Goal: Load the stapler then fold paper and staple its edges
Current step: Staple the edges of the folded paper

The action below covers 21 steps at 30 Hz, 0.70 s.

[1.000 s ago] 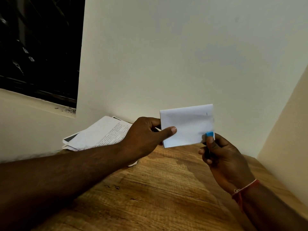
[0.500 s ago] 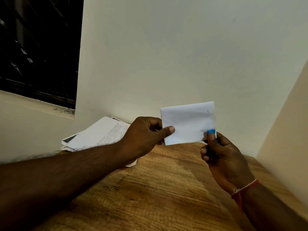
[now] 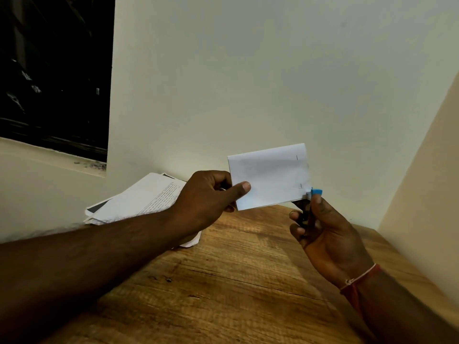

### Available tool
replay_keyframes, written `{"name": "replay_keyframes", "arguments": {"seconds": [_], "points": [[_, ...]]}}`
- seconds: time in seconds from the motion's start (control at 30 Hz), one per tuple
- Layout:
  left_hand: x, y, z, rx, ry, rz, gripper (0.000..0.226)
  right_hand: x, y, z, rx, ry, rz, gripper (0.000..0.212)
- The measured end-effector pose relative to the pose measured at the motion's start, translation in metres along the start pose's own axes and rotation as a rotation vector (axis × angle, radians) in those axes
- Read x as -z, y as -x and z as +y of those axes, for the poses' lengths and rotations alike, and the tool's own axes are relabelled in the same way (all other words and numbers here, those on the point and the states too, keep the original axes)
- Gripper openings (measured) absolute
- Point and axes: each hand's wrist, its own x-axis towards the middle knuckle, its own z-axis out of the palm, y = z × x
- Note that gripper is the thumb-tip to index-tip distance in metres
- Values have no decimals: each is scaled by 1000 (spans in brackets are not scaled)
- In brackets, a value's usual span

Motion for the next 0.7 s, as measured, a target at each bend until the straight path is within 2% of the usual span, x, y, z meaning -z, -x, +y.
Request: {"name": "replay_keyframes", "arguments": {"seconds": [0.33, 0.7], "points": [[-4, 2, -1, 6, 2, -7, 23, -5, 3, 4, -7, 68, -38, 20], [-4, 4, 0, 4, -41, -9, 20, -2, 3, 10, -4, 119, -83, 30]]}}
